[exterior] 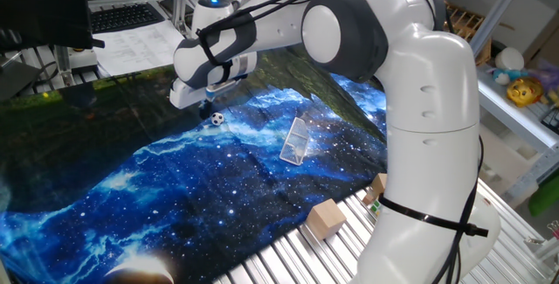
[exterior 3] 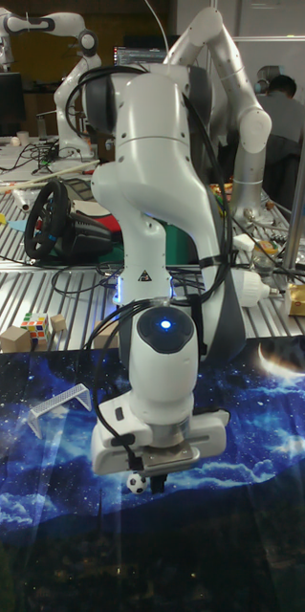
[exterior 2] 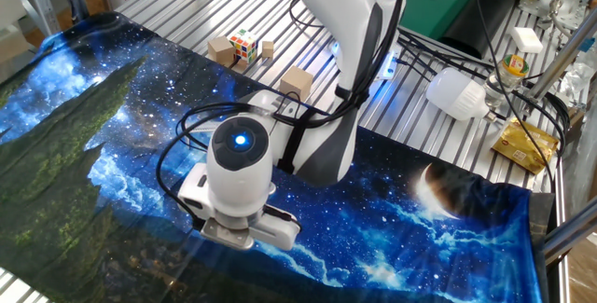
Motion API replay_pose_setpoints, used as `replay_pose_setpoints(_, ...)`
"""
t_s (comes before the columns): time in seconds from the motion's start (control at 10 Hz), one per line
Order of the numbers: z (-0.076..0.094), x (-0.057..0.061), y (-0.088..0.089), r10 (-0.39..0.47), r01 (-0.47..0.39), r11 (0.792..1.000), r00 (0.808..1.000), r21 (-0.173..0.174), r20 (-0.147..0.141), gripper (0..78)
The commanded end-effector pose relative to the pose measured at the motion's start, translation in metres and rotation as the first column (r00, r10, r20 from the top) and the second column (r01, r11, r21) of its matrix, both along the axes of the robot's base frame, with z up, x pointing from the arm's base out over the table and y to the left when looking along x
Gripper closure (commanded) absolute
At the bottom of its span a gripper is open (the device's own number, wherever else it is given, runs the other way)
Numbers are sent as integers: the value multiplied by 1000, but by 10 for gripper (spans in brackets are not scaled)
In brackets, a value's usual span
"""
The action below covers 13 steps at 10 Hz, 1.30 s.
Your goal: Push the soccer ball into the goal
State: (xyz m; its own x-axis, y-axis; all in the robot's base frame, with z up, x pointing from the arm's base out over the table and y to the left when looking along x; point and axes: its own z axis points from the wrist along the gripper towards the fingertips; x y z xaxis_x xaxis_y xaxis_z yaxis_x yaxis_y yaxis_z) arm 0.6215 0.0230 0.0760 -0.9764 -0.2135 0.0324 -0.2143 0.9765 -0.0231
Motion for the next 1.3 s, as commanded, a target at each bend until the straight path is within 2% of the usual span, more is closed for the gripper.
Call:
replay_pose_setpoints(0.1,1,1,-2,-162,162,987,987,0,15,776)
replay_pose_setpoints(0.2,1,1,-2,-182,182,983,983,-2,16,776)
replay_pose_setpoints(0.3,-2,2,-8,-314,314,949,949,-2,18,776)
replay_pose_setpoints(0.4,-4,2,-13,-351,351,936,936,-3,22,776)
replay_pose_setpoints(0.6,-8,2,-22,-455,455,891,891,-3,16,776)
replay_pose_setpoints(0.7,-9,3,-25,-556,556,831,831,5,14,776)
replay_pose_setpoints(0.8,-9,2,-25,-601,601,799,799,3,18,776)
replay_pose_setpoints(0.9,-10,1,-25,-619,619,785,785,2,21,776)
replay_pose_setpoints(1.0,-10,1,-25,-623,623,782,782,1,22,776)
replay_pose_setpoints(1.1,-10,-1,-25,-651,651,759,759,3,26,776)
replay_pose_setpoints(1.2,-10,-1,-25,-653,653,757,757,4,27,776)
replay_pose_setpoints(1.3,-10,-4,-26,-683,683,730,730,4,35,776)
